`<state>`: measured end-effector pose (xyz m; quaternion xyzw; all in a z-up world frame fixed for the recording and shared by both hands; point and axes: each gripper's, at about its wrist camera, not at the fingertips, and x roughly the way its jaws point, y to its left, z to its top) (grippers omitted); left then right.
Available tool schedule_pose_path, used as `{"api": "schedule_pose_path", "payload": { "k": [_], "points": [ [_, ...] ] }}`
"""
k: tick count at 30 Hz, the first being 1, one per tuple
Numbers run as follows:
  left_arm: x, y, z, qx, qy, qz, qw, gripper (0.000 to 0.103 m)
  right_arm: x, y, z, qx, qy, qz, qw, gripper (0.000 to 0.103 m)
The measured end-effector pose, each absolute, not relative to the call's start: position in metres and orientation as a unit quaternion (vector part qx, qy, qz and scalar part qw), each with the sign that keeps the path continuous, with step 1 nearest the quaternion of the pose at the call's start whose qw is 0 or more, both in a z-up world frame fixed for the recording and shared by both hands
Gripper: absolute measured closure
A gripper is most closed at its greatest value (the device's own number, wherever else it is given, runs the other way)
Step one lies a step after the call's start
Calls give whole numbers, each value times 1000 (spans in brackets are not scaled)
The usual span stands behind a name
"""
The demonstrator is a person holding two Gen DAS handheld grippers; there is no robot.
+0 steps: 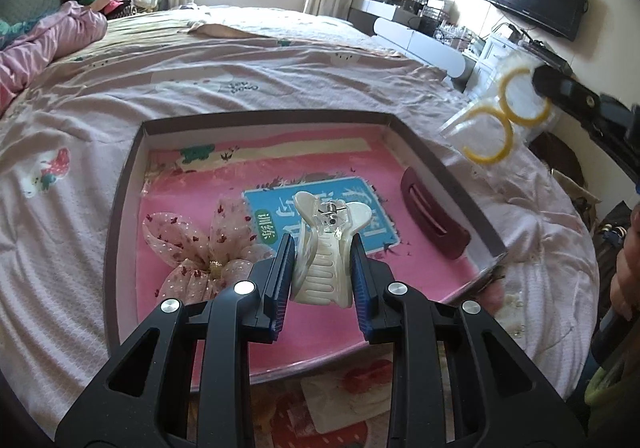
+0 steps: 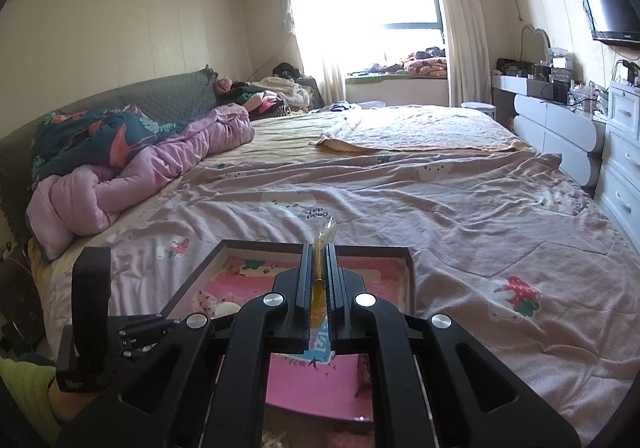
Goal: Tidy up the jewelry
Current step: 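Carry both items over the tray and open both tools to drop them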
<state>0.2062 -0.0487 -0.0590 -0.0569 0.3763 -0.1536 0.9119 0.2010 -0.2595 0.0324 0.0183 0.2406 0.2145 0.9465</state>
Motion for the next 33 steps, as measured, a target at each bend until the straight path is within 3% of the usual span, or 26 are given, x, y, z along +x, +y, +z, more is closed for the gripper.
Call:
{"api": "schedule_pose_path", "payload": {
  "k": [22,33],
  "points": [
    [218,-54,-78,-50,405,-163,898,83,258,-255,-35,71,351,219,908,97],
    [207,-49,-68,-48,401,-159,901,64,251,-269,-49,59,363,161,916,92]
  ]
}}
